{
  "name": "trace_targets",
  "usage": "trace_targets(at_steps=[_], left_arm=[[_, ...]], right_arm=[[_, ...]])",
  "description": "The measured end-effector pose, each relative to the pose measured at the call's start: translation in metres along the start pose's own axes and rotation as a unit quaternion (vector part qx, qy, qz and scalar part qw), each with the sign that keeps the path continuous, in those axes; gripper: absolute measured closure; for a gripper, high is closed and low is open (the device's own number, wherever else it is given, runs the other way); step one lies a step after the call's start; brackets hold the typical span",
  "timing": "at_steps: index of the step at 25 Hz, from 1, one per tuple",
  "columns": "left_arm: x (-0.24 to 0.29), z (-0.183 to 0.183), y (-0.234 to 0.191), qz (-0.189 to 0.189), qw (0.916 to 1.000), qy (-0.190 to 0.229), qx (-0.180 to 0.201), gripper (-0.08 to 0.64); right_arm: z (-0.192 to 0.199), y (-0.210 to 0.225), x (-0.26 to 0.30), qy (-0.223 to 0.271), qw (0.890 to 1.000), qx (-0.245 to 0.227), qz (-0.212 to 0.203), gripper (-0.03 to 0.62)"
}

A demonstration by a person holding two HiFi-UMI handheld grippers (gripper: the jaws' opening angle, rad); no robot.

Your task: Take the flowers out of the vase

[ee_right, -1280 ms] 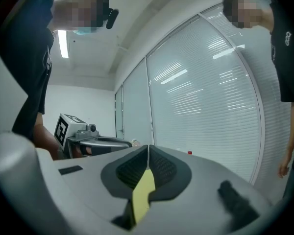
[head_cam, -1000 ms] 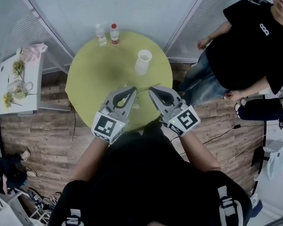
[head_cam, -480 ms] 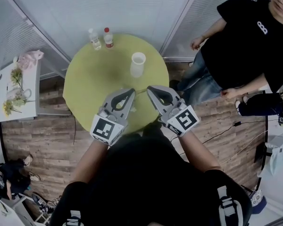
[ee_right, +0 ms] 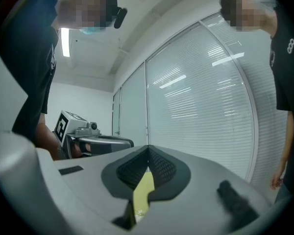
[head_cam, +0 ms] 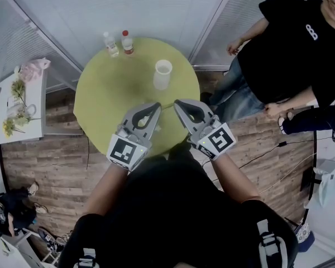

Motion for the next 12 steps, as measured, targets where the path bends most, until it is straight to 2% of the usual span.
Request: trace_targets(at_steps=[12], left_arm=[[-0.0012,0.0037,-0.0063,-0.005,1.0,-0.004,-0.001,0.548]], right_arm=[[0.0019,0.0016,0.007,-0.001,1.0,-0.001,-0.003,0.574]])
Point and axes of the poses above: the fingertips, and each gripper's own axes: x forward along the fingers, y to its right, z out of its underside, the point moved 10 cm from there along -x, backward along the fingers
